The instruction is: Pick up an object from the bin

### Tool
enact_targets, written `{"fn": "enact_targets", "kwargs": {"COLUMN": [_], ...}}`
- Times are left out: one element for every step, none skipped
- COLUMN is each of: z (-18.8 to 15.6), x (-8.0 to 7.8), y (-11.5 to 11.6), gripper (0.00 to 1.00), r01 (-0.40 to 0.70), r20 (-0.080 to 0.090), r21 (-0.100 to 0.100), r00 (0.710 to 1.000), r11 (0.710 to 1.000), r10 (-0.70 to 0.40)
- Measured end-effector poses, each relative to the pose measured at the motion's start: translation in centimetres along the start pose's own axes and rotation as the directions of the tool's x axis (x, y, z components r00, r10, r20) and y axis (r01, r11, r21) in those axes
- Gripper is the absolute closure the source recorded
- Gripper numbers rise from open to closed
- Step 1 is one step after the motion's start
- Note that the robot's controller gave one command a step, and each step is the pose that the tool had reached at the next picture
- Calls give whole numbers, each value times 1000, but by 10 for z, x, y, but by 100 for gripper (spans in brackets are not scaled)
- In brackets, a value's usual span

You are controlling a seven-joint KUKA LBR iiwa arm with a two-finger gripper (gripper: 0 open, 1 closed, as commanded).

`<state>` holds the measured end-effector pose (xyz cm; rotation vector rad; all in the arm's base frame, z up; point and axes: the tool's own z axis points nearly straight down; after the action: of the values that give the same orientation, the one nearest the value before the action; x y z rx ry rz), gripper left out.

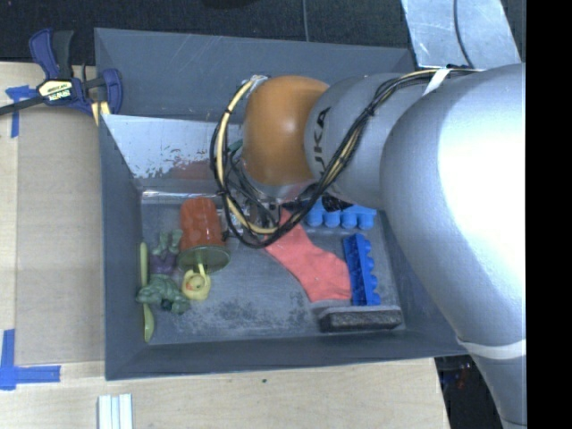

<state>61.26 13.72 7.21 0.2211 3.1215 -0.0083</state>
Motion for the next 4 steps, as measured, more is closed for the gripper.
{"fn": "enact_targets", "kwargs": {"z": [-42, -62, -123, -136], "x": [6, 1, 3, 3], "y": [6, 9, 5, 22], "gripper": [100, 100, 100, 100], "r01": [79, 85, 47, 33], "r20": [-1, 7, 1, 7], "r21": [1, -3, -1, -3], "r00": [997, 996, 999, 999], "r11": [997, 996, 999, 999], "r10": [-79, -85, -47, -33]}}
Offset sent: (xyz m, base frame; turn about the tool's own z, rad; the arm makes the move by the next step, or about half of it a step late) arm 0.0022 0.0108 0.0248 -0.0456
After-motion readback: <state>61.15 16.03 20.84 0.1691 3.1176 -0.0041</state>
